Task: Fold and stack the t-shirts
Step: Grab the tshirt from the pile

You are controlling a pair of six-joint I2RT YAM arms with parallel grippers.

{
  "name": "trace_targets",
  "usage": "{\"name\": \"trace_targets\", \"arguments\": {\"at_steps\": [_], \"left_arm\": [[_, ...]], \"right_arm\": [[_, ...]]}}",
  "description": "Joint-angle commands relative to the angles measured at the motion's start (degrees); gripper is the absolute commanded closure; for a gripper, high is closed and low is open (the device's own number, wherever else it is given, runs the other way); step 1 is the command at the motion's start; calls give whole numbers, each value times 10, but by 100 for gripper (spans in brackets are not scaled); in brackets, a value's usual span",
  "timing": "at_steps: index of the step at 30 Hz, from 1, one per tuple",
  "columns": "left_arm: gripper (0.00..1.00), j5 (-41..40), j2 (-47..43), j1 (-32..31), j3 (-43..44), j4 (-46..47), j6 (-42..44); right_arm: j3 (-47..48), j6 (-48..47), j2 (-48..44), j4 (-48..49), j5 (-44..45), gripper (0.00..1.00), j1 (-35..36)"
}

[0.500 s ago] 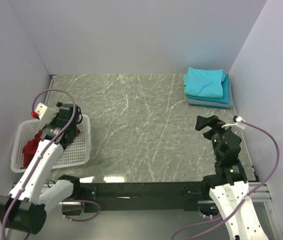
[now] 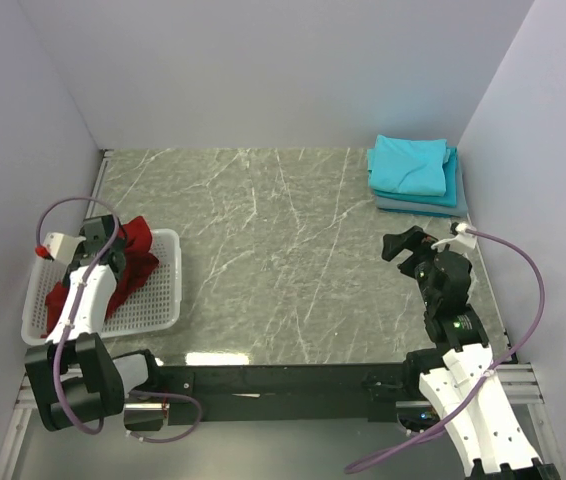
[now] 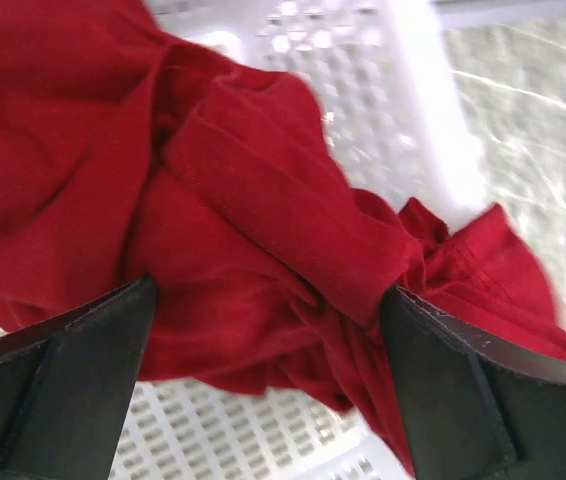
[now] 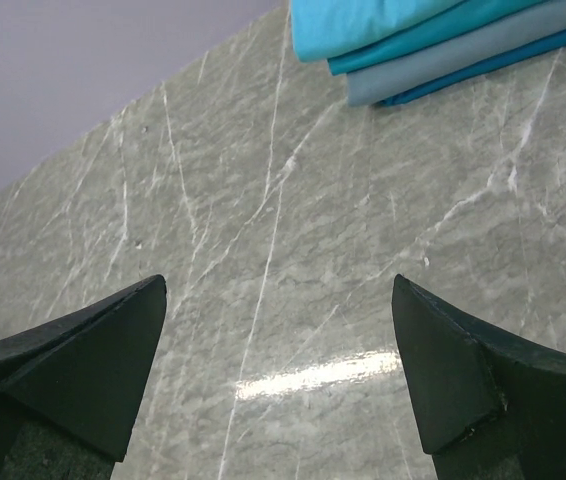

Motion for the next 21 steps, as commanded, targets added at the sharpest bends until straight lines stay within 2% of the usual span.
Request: {"name": "trace_targets", "arguments": {"at_steps": [1,4,7,8,11,12,14,16,17,21], "left_arm": [[2,31,15,41,-27,44,20],[9,46,35,61,-40,69,32],[25,64,51,66,-50,87,43],[33,66,53,66,-51,96,45],[45,69,60,68,-52,100,54],[53,70,58,69,-53,102,57],[63,78,48,69,-58,114,65],[93,87,25,71,-60,118,69],[99,86,15,70,-59,108,62],[99,85,-73,71,-51,86,41]], "right_arm": [[4,-9,3,29,-2,0,2],[1,-8,8,29,4,0,2],[-1,-7,10,35,4,0,2],[-2,-7,11,36,5,0,2],[1,-8,16,30,7,0,2],[2,-8,16,29,9,0,2],[2,-7,15,29,9,0,3],[0,-7,10,29,8,0,2],[0,-9,9,29,7,1,3],[0,-9,1,29,7,1,2]]}}
